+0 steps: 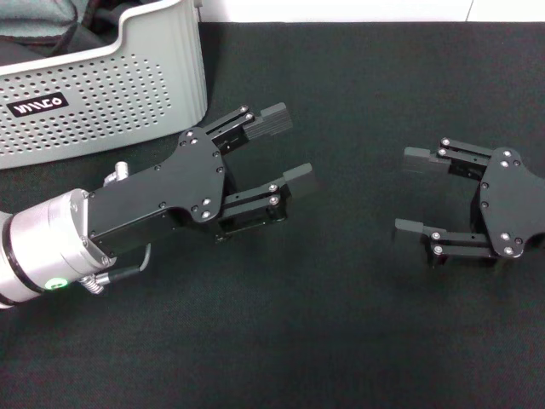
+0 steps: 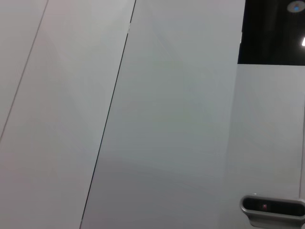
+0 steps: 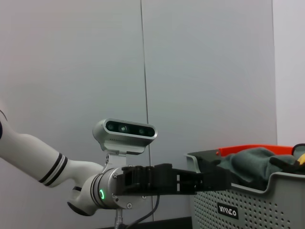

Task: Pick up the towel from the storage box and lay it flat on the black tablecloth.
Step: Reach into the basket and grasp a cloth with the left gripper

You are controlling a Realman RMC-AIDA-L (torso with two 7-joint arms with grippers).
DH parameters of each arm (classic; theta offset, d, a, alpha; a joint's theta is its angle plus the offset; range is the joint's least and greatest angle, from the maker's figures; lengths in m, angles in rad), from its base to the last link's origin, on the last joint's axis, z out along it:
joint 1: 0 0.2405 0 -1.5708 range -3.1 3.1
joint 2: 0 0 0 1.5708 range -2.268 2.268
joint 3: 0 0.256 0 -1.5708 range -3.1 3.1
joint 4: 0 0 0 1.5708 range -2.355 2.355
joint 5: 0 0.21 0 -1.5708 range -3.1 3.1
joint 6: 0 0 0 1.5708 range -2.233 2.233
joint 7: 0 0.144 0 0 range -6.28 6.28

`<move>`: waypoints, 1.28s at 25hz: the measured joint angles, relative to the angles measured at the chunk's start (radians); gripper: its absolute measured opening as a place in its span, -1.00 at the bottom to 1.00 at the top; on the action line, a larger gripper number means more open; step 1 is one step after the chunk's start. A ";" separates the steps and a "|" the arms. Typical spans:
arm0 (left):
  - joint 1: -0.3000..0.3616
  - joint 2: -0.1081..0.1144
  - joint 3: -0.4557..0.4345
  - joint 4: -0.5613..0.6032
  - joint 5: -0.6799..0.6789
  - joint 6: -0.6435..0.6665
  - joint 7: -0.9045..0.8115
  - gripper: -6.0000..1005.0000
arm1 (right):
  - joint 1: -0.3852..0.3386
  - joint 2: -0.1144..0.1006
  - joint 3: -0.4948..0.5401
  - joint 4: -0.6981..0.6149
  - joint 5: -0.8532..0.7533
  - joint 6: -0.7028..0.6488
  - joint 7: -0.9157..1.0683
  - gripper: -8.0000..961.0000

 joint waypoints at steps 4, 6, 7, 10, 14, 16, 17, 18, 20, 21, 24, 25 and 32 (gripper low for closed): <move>0.001 0.000 0.000 -0.002 0.001 0.015 0.002 0.63 | -0.003 0.000 -0.001 0.004 0.002 0.011 0.000 0.61; 0.001 -0.001 0.000 -0.002 0.001 0.018 0.002 0.63 | -0.005 0.000 0.003 0.010 0.009 0.019 -0.001 0.62; 0.001 -0.001 0.000 -0.002 0.000 0.019 0.001 0.63 | -0.006 0.000 0.005 0.012 0.012 0.024 -0.001 0.62; -0.001 -0.001 -0.001 -0.002 0.000 0.027 -0.004 0.63 | -0.006 -0.001 0.006 0.012 0.014 0.031 0.004 0.62; -0.005 -0.001 0.001 -0.002 0.001 0.030 -0.005 0.63 | -0.005 -0.001 0.002 0.012 0.007 0.031 0.002 0.62; -0.005 -0.001 0.001 -0.002 0.001 0.030 -0.005 0.63 | -0.004 -0.001 0.002 0.012 0.007 0.031 0.003 0.62; -0.005 -0.001 0.001 -0.003 0.002 0.030 -0.005 0.63 | -0.004 -0.001 0.002 0.012 0.007 0.031 0.003 0.62; -0.005 -0.001 0.001 -0.004 0.002 0.030 -0.005 0.63 | -0.004 -0.002 0.001 0.012 0.008 0.031 0.003 0.62; -0.006 -0.001 0.000 -0.004 0.002 0.030 -0.006 0.63 | -0.005 -0.002 0.001 0.012 0.008 0.031 0.002 0.62; -0.006 -0.001 0.000 -0.005 0.002 0.029 -0.006 0.63 | -0.005 -0.002 0.001 0.012 0.008 0.031 0.002 0.62; -0.007 -0.001 -0.005 -0.005 0.000 0.024 -0.006 0.63 | -0.006 -0.002 0.001 0.014 0.008 0.031 0.001 0.62; -0.007 -0.001 -0.008 -0.006 -0.004 0.023 -0.006 0.63 | -0.006 -0.002 0.001 0.018 0.008 0.031 0.000 0.62; -0.011 0.007 -0.105 0.071 -0.010 -0.009 -0.063 0.63 | -0.006 -0.002 0.007 0.036 0.008 0.031 -0.001 0.62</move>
